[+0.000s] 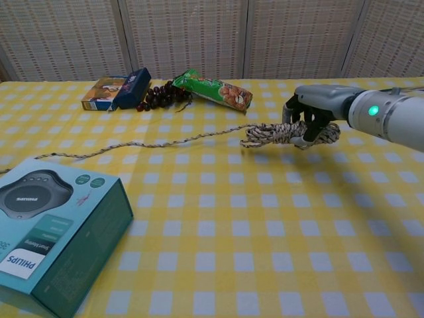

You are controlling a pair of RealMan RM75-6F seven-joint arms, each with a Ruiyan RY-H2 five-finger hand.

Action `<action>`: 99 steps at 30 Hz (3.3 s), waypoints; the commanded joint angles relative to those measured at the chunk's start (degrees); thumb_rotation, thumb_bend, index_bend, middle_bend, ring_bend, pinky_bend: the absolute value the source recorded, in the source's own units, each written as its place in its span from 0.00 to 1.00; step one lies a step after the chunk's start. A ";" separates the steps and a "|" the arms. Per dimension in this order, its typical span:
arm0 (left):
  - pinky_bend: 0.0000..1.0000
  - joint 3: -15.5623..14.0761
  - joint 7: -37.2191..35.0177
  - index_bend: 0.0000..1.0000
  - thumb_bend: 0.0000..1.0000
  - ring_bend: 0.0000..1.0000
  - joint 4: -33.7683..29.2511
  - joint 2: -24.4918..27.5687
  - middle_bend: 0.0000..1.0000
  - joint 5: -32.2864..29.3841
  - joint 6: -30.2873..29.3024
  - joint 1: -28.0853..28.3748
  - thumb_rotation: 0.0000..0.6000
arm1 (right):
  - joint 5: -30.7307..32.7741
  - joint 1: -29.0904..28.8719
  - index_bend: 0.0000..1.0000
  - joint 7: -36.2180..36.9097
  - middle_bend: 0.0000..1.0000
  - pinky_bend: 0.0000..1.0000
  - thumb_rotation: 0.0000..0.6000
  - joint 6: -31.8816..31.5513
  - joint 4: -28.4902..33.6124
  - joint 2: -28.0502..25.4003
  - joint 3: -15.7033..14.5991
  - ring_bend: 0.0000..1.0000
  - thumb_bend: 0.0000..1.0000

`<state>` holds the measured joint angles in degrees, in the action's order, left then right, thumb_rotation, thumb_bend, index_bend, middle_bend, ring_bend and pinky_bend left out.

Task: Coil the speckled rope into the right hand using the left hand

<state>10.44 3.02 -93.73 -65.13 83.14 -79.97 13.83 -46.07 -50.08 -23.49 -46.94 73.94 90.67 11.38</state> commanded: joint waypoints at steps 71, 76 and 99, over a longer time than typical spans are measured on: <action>0.94 -7.54 45.88 0.32 0.32 0.84 20.33 -22.77 0.87 -48.45 31.05 38.87 1.00 | 5.35 -0.81 0.74 5.11 0.66 0.59 1.00 0.61 -1.57 -1.60 3.94 0.56 0.52; 0.94 -7.81 45.97 0.32 0.32 0.84 22.78 -23.77 0.87 -48.35 30.26 38.90 1.00 | 5.10 -0.57 0.74 5.63 0.66 0.59 1.00 0.61 -1.58 -1.66 3.87 0.56 0.52; 0.94 -6.97 41.41 0.47 0.32 0.83 25.88 -24.94 0.87 -42.96 29.27 36.55 1.00 | 4.73 0.12 0.74 7.43 0.66 0.60 1.00 0.24 -0.44 -2.30 4.35 0.56 0.51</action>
<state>3.47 44.31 -67.78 -90.08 40.24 -50.72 50.45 -41.33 -49.97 -16.06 -46.69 73.50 88.36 15.74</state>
